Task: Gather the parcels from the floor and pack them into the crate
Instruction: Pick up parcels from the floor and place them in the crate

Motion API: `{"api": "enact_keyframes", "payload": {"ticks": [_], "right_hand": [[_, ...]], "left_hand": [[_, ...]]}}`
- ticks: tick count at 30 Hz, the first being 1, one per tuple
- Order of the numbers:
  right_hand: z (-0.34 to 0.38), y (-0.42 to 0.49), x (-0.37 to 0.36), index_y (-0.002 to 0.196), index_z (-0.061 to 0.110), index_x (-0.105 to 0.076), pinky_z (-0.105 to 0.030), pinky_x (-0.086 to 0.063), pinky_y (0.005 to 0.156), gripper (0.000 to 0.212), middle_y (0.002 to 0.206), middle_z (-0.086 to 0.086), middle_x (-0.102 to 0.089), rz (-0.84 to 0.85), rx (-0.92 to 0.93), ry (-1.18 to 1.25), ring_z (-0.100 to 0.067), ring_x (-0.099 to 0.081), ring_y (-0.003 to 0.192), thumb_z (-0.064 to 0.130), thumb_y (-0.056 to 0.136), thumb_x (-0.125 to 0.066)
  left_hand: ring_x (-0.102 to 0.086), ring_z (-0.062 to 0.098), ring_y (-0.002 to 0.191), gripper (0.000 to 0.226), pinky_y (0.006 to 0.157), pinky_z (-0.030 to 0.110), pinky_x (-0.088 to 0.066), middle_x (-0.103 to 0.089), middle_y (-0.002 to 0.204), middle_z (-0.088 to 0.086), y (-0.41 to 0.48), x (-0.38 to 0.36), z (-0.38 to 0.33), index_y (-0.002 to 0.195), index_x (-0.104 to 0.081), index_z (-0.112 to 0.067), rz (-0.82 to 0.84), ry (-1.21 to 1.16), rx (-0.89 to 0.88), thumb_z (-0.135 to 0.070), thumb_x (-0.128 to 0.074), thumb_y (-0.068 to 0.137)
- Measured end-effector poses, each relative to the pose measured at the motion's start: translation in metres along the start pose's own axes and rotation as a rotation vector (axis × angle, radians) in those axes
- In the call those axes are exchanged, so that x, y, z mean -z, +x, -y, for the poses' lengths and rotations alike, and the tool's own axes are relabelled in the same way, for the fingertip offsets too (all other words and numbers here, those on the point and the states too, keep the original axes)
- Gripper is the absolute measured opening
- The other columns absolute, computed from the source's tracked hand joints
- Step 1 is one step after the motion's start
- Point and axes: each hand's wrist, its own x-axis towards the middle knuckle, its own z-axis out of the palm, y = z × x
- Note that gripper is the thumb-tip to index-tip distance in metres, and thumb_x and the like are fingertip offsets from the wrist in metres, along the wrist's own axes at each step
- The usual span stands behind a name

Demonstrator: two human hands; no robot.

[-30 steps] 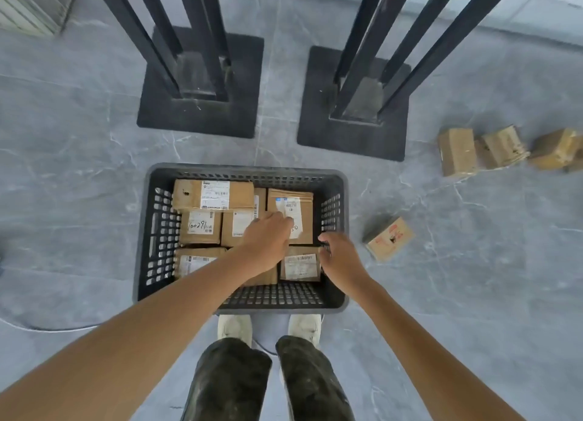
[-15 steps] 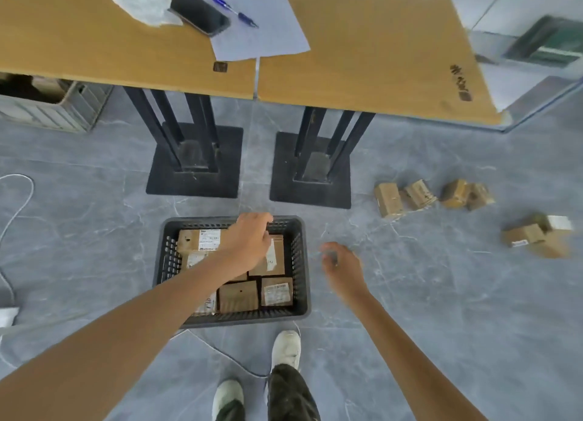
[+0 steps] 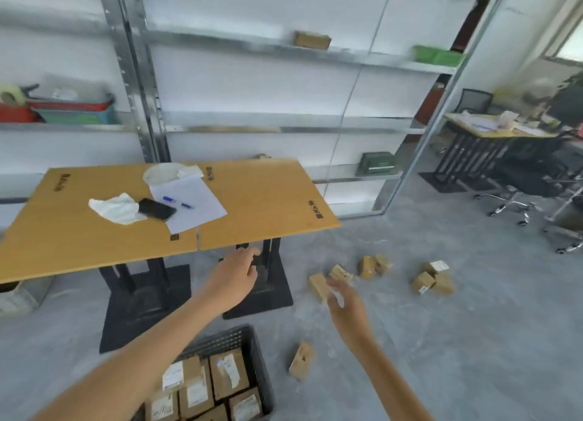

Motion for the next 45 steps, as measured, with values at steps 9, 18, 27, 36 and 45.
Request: {"api": "enact_keyframes", "payload": {"ticks": [9, 18, 27, 36, 45], "right_hand": [[0.01, -0.016, 0.175, 0.121, 0.011, -0.058, -0.011, -0.041, 0.072, 0.028, 0.11, -0.005, -0.063, -0.267, 0.105, 0.046, -0.018, -0.059, 0.094, 0.007, 0.095, -0.048], [-0.07, 0.009, 0.323, 0.116, 0.013, -0.06, -0.026, -0.041, 0.079, 0.023, 0.116, -0.004, -0.064, -0.409, 0.088, 0.041, -0.02, -0.059, 0.108, 0.009, 0.096, -0.049], [-0.148, 0.037, 0.43, 0.112, 0.01, -0.061, -0.016, -0.042, 0.067, 0.023, 0.106, -0.01, -0.066, -0.495, 0.022, 0.129, -0.024, -0.061, 0.094, 0.005, 0.095, -0.047], [-0.185, 0.086, 0.451, 0.109, 0.01, -0.061, -0.024, -0.039, 0.079, 0.021, 0.101, -0.011, -0.066, -0.49, -0.019, 0.215, -0.02, -0.059, 0.092, 0.003, 0.095, -0.047], [-0.197, 0.178, 0.457, 0.107, 0.016, -0.061, -0.021, -0.043, 0.078, 0.024, 0.094, -0.001, -0.067, -0.461, -0.06, 0.209, -0.017, -0.06, 0.091, 0.004, 0.095, -0.044]], "left_hand": [[-0.06, 0.019, 0.089, 0.035, 0.077, 0.041, -0.054, -0.054, 0.121, 0.001, 0.021, 0.021, -0.181, 0.134, -0.043, -0.019, -0.133, -0.042, -0.244, -0.02, -0.041, 0.098], [-0.05, 0.018, 0.112, 0.037, 0.087, 0.036, -0.048, -0.052, 0.127, 0.002, 0.068, -0.038, -0.296, 0.134, -0.043, -0.019, -0.129, 0.017, -0.398, -0.015, -0.041, 0.097], [-0.049, 0.017, 0.114, 0.035, 0.087, 0.033, -0.046, -0.054, 0.127, 0.001, 0.126, -0.107, -0.378, 0.132, -0.044, -0.019, -0.086, 0.024, -0.454, -0.015, -0.043, 0.097], [-0.05, 0.012, 0.111, 0.033, 0.083, 0.024, -0.039, -0.056, 0.121, -0.004, 0.19, -0.139, -0.406, 0.128, -0.047, -0.024, -0.085, 0.01, -0.51, -0.018, -0.045, 0.096], [-0.052, 0.016, 0.11, 0.032, 0.083, 0.025, -0.039, -0.057, 0.119, -0.001, 0.293, -0.175, -0.432, 0.127, -0.049, -0.019, -0.032, -0.036, -0.541, -0.015, -0.046, 0.096]]}}
